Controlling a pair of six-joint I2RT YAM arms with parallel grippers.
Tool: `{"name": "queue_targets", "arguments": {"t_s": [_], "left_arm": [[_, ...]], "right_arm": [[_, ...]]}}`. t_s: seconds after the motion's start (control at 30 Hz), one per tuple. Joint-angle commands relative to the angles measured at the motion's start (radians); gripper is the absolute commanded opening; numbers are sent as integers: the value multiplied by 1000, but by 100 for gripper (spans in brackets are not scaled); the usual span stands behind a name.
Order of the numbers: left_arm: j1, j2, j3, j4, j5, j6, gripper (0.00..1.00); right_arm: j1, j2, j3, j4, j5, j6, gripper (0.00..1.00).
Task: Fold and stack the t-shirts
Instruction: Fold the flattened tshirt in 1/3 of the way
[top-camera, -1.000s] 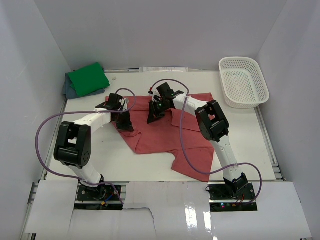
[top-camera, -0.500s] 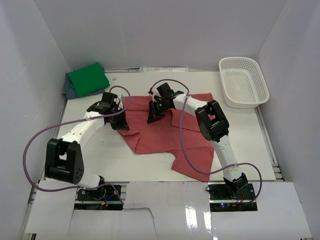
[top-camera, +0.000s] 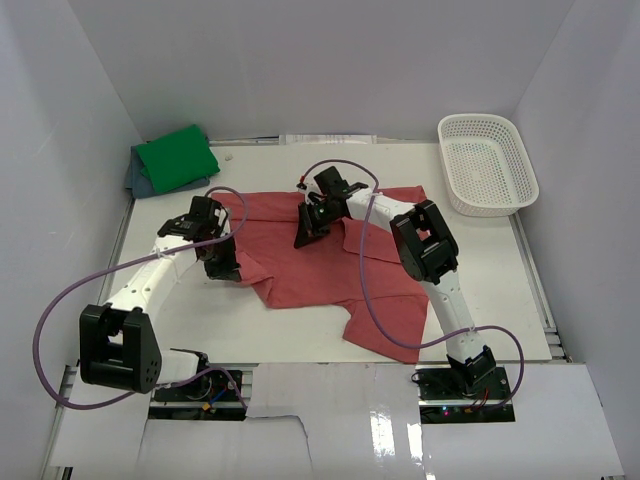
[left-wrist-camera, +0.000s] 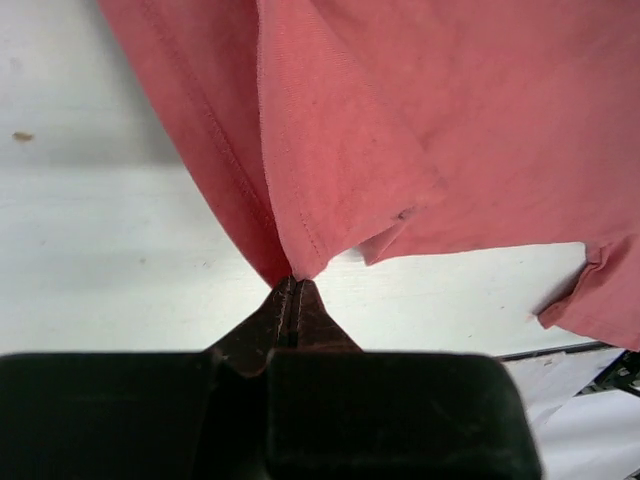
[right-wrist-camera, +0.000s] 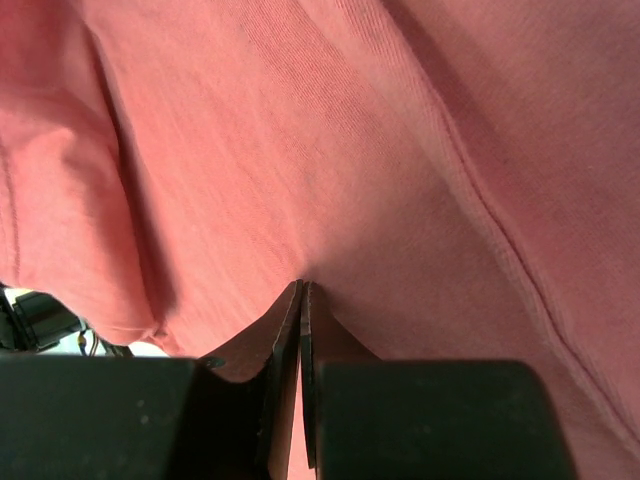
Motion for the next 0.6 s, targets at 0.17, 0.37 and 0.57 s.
{"name": "queue_targets", "arguments": {"t_s": [0.17,0.37,0.57], "left_arm": [[53,-28,114,-134,-148,-35,0],[228,-59,77,-148,-110,-123,0],[340,-36,49,-248,-217,-254,0]], "right_arm": [[2,-40,-45,5,-36,-15,8],[-8,-75,-61,3,-58,-21,8],[-11,-92,-77,12,-84,-32,8]]}}
